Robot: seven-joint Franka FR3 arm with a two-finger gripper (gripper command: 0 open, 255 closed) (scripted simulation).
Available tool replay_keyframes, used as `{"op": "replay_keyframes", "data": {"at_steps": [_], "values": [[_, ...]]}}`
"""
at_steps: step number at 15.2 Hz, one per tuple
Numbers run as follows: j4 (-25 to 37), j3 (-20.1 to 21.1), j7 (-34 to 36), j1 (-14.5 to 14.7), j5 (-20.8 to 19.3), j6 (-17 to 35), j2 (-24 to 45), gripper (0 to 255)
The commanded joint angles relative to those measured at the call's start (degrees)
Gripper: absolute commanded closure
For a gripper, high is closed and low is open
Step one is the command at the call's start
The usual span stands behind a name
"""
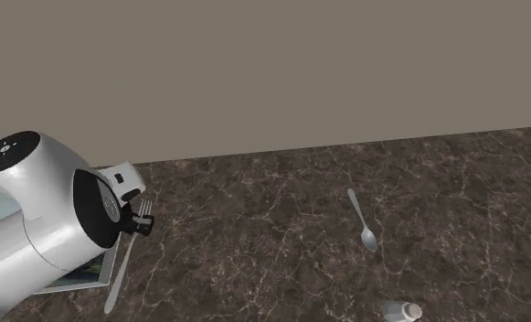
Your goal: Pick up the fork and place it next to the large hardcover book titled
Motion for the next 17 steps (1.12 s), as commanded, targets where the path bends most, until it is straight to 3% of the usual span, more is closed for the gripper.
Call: {"op": "replay_keyframes", "data": {"at_steps": [1, 4, 17], "values": [[0.3, 1.7, 3.2, 1.4, -0.2, -0.2, 0.3, 255], [0.7, 4.2, 7.9, 3.5, -0.4, -0.5, 0.5, 255], [-5.3, 4.6, 10.3, 3.6, -3.3, 9.2, 4.8, 255]]}}
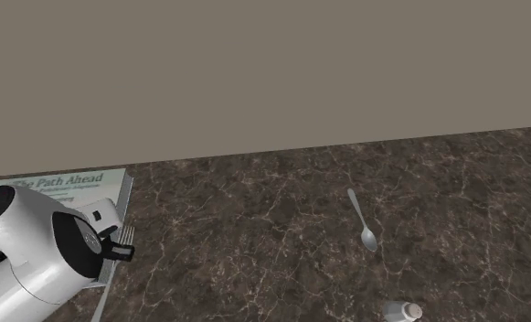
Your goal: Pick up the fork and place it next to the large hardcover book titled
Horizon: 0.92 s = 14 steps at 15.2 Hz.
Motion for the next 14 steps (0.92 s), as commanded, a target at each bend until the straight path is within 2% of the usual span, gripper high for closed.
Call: {"op": "replay_keyframes", "data": {"at_steps": [1, 9, 14], "values": [[-0.8, 0.0, 0.5, 0.0, -0.6, 1.5, 0.8, 255], [-3.3, -0.2, 2.9, 0.3, -3.7, 7.3, 4.8, 255], [-3.4, -0.2, 3.0, 0.3, -3.9, 7.6, 5.0, 255]]}}
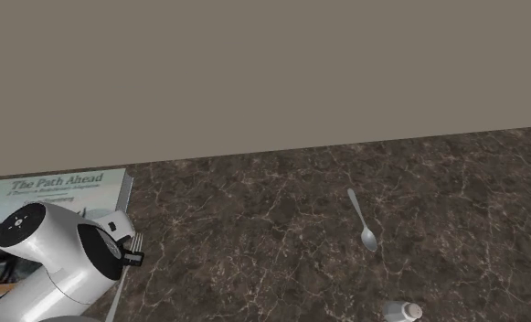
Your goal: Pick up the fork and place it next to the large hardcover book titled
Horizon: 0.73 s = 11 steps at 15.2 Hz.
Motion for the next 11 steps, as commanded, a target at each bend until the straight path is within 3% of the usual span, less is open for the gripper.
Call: {"op": "replay_keyframes", "data": {"at_steps": [1, 3, 4, 9, 11], "values": [[0.0, 0.0, 0.0, 0.0, 0.0, 0.0, 0.0, 255], [0.0, 0.0, 0.0, 0.0, 0.0, 0.0, 0.0, 255], [0.0, 0.0, 0.0, 0.0, 0.0, 0.0, 0.0, 0], [0.0, 0.0, 0.0, 0.0, 0.0, 0.0, 0.0, 0], [1.1, 0.3, -1.5, -0.2, 2.2, -3.5, -2.8, 0]]}}
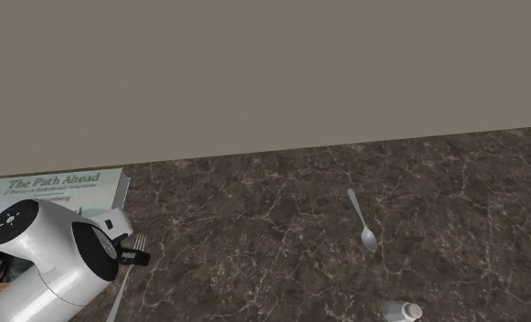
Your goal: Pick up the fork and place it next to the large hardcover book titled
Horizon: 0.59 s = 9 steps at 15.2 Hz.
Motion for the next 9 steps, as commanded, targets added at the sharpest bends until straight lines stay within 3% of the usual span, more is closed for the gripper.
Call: {"op": "replay_keyframes", "data": {"at_steps": [1, 9], "values": [[1.5, 0.3, -1.1, 0.0, 1.8, -3.4, -2.2, 0], [2.1, 0.2, -1.6, 0.0, 2.5, -4.8, -3.2, 0]]}}
